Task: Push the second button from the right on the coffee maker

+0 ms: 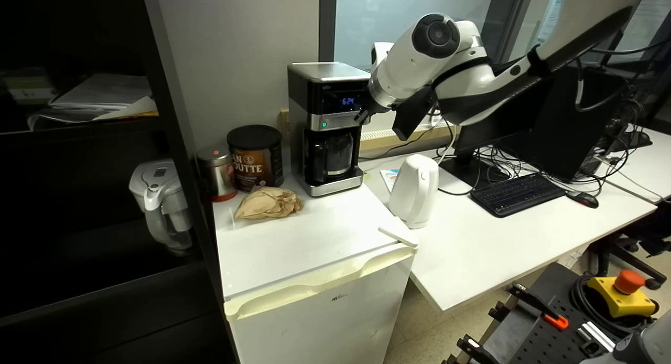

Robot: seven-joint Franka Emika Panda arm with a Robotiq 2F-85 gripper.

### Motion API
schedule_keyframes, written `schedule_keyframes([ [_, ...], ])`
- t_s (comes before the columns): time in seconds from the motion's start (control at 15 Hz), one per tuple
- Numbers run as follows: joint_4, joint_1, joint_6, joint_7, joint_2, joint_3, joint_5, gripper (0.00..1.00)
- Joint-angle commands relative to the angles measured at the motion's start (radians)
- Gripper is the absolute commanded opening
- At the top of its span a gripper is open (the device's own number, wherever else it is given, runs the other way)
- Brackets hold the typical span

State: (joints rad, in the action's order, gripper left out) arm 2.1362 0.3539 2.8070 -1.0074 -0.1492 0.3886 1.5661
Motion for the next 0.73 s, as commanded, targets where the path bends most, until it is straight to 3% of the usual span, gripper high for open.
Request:
schedule_keyframes([
  [0.0, 0.145, 0.017, 0.094, 0.014, 0.149, -0.002, 0.026, 0.01],
  [0.67, 0.361, 0.005, 0.222, -0.102, 0.454, -0.020, 0.230, 0.00],
])
